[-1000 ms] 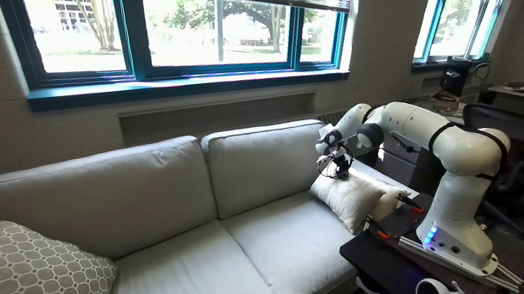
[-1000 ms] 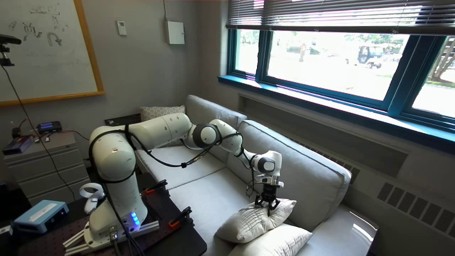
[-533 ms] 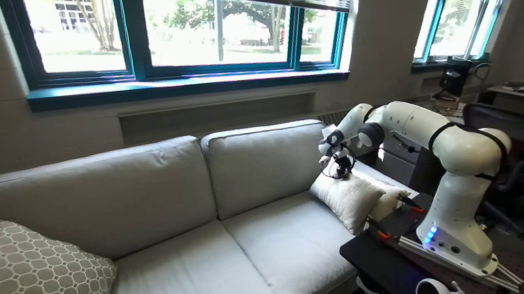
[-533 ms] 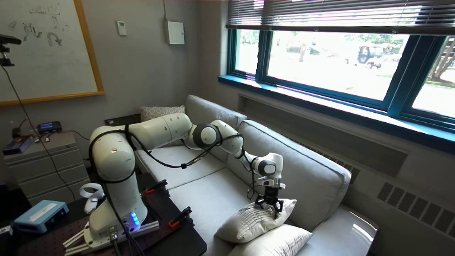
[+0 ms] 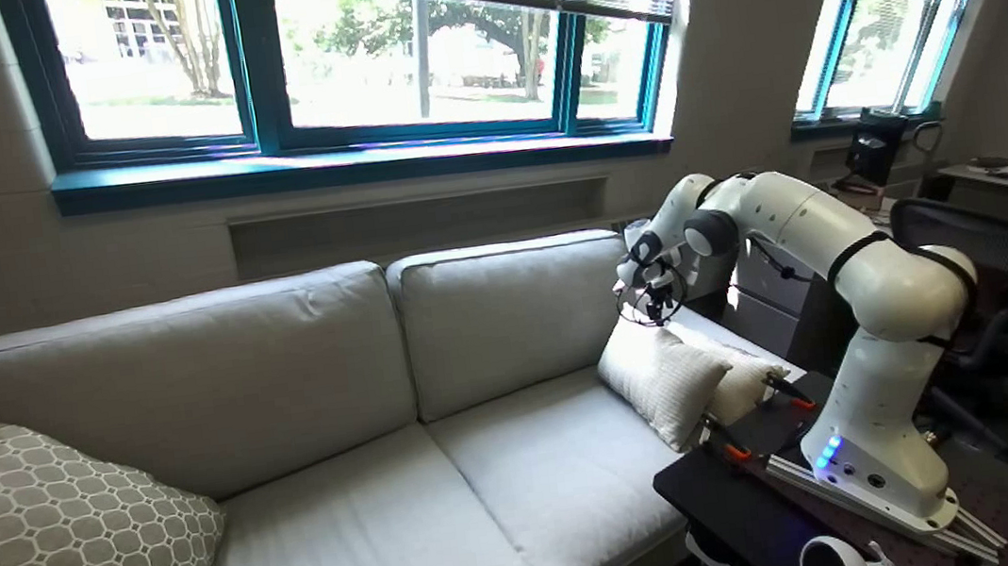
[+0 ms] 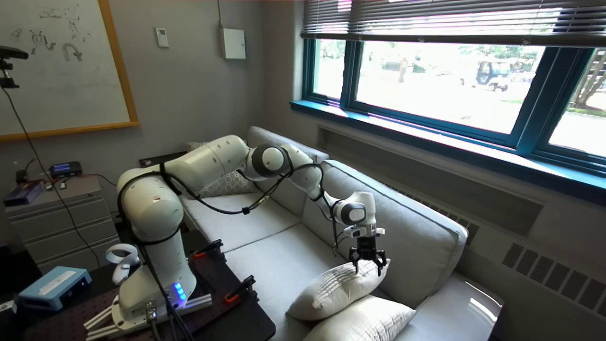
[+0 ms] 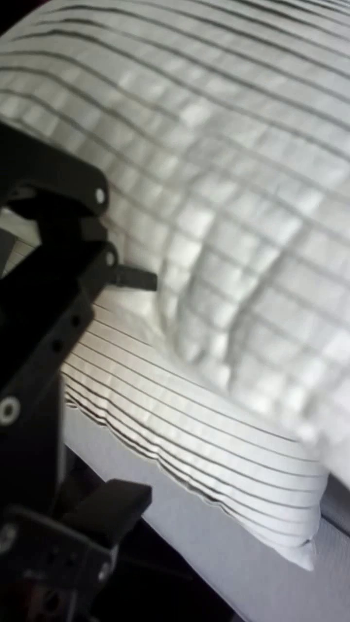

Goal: Stack the pillows at the edge of the sofa.

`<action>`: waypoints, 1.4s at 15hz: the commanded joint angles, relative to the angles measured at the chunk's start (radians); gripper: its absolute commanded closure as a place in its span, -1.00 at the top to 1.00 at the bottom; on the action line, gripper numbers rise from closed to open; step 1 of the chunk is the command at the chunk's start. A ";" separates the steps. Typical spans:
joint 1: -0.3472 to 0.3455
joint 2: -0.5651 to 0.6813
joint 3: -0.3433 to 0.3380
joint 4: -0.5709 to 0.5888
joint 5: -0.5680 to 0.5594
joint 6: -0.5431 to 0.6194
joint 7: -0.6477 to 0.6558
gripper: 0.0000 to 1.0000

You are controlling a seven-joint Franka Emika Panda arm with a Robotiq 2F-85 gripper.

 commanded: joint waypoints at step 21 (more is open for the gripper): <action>0.394 -0.511 0.069 -0.849 -0.095 0.965 -0.500 1.00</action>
